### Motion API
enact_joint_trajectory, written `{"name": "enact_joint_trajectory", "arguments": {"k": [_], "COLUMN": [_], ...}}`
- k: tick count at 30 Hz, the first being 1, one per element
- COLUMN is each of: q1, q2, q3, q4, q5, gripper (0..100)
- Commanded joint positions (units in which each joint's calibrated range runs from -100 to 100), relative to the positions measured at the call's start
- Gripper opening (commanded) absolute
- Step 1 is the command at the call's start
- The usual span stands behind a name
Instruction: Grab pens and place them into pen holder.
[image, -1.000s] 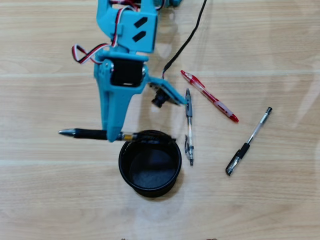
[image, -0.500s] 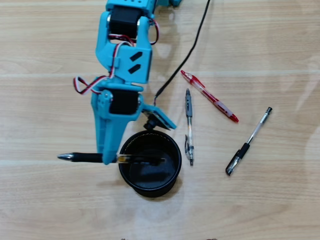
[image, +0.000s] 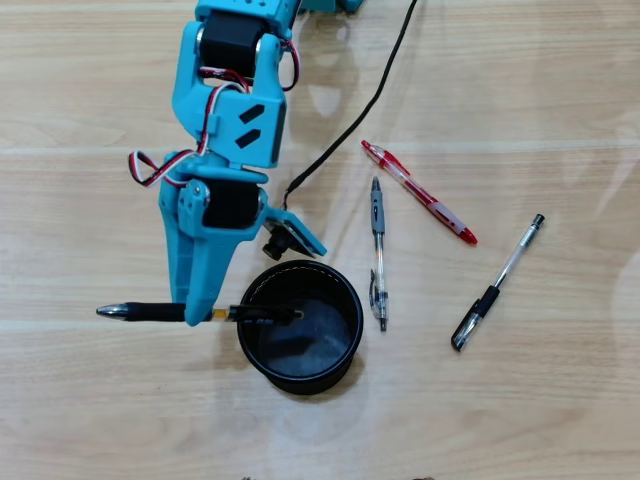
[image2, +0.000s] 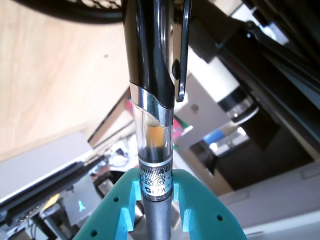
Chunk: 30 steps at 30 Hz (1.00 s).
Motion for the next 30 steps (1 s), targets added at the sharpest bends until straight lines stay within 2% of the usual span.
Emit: {"name": "enact_joint_trajectory", "arguments": {"k": [1,5,16,19,25,30], "q1": [0.12,0.45,-0.12,-0.2,3.19,6.01], "q2": [-2.37,-3.13,-3.97,-9.47,-26.12,-36.85], "q3": [-0.72,-1.09,-1.36,-1.18,-0.99,-1.09], "q4": [-1.5,-0.99,-0.9,3.48,23.08,37.43], "q5": [0.26,0.26,-0.1,-0.99,-10.98,-31.99], "gripper": [3,12,11,11,11,11]}}
